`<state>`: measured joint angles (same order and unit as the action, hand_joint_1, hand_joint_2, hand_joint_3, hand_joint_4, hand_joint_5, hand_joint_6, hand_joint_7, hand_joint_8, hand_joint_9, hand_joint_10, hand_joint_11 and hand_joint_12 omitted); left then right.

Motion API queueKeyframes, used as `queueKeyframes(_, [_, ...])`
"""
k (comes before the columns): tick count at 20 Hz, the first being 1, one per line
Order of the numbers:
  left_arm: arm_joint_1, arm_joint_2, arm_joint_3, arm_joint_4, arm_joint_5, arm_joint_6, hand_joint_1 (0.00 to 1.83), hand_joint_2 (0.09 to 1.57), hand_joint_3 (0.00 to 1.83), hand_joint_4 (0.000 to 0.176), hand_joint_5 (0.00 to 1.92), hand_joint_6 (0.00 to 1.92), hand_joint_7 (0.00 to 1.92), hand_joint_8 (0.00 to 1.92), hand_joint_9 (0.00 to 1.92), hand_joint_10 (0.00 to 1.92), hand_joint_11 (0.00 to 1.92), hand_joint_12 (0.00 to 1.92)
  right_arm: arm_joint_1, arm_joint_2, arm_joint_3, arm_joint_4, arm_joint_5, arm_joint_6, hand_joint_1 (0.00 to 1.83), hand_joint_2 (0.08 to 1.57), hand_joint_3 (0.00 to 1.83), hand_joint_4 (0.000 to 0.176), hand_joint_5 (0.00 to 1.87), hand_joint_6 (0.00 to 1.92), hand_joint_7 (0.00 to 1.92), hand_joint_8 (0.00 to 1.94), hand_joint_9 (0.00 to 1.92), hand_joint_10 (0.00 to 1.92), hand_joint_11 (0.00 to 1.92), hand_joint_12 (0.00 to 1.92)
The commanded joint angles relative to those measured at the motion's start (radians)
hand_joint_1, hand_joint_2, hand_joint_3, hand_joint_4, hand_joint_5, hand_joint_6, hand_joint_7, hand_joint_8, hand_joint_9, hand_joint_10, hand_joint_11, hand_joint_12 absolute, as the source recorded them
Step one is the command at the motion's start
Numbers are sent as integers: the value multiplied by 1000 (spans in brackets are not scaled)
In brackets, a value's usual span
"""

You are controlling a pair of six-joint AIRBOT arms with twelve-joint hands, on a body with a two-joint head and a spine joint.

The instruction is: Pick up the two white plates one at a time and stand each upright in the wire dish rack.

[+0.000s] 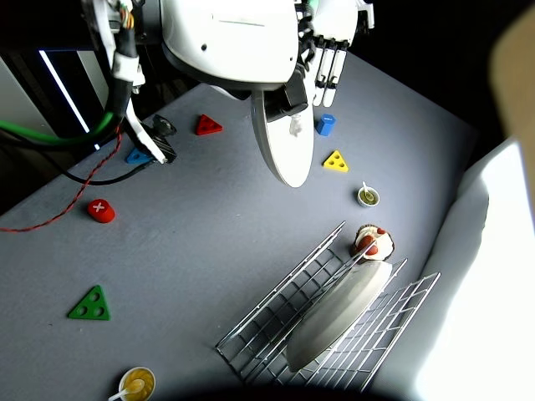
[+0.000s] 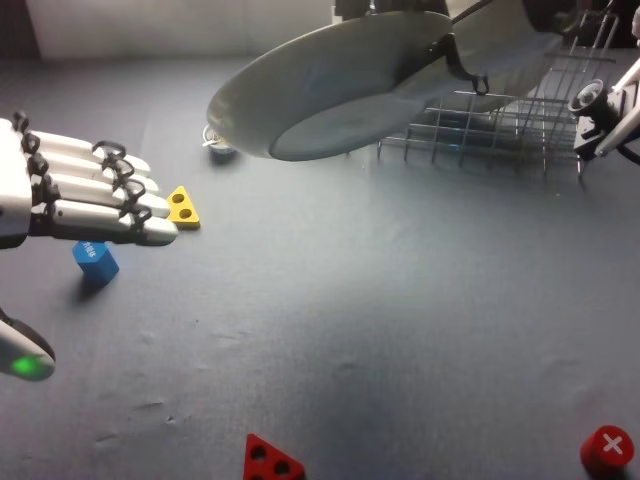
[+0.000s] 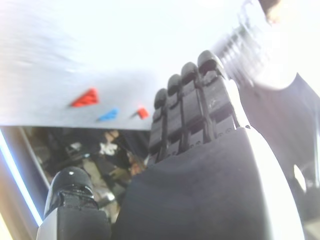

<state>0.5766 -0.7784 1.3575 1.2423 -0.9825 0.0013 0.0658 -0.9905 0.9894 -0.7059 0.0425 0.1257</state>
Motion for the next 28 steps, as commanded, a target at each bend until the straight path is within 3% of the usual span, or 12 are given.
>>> queueKeyframes(1, [-6,7,1,-46,-35,-1,0,980,1,0,128,0,182,4,186,5,179,9,23,5,7,13,91,44,1504,1013,3,0,1024,800,1279,256,1284,422,1010,1306])
queueKeyframes(3, [-6,6,1,-38,-34,-1,0,975,0,0,136,3,194,8,195,7,182,10,29,4,27,-38,81,182,1502,1019,1,0,1036,817,1279,214,1235,519,995,1322])
queueKeyframes(6, [-4,5,2,-33,-33,-1,0,978,0,0,131,0,183,1,189,3,173,5,46,3,60,-173,63,439,1502,1024,1,0,1009,847,1243,277,1247,517,988,1340])
queueKeyframes(8, [-4,6,9,-38,-41,-1,0,981,1,0,151,7,197,6,192,3,182,9,54,1,87,-219,58,554,1502,1027,2,0,988,856,1222,341,1255,506,982,1355])
queueKeyframes(12, [0,8,21,-62,-39,-1,0,980,0,0,126,5,175,2,175,2,164,4,64,-1,117,-357,53,764,1502,1023,1,0,1008,861,1285,199,1233,531,990,1335])
queueKeyframes(15, [-2,10,14,-72,-36,-1,0,980,0,0,131,5,176,1,177,2,168,6,64,4,126,-354,68,770,1504,1019,0,0,1014,834,1316,123,1270,491,986,1343])
queueKeyframes(18, [-3,-3,17,-56,-26,-1,0,981,0,0,119,0,169,0,166,0,153,0,48,3,162,-211,106,609,1503,1019,1,0,1012,859,1318,114,1241,511,1017,1296])
queueKeyframes(21, [0,-2,16,-71,-22,-1,0,977,0,0,143,9,195,10,192,10,180,15,46,-3,197,-207,130,593,1503,1022,0,0,1007,853,1265,223,1269,478,994,1326])
queueKeyframes(28, [3,3,26,-112,-8,-1,0,980,1,0,150,5,190,2,190,1,185,14,17,7,234,-175,167,591,1503,1024,0,0,987,885,1287,179,1273,472,982,1347])
